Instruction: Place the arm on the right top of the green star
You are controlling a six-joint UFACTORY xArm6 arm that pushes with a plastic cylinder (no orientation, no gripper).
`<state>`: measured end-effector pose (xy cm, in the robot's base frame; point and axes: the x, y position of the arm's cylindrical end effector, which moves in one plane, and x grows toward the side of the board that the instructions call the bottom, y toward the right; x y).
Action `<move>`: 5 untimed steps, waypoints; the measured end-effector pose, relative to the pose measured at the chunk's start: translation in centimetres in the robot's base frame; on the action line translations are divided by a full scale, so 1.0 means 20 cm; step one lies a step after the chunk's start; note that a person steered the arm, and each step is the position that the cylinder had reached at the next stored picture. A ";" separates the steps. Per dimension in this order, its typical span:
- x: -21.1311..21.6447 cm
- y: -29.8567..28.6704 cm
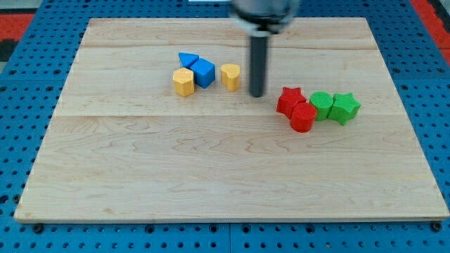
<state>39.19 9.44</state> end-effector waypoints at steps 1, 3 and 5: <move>0.02 0.16; 0.09 0.28; 0.00 0.77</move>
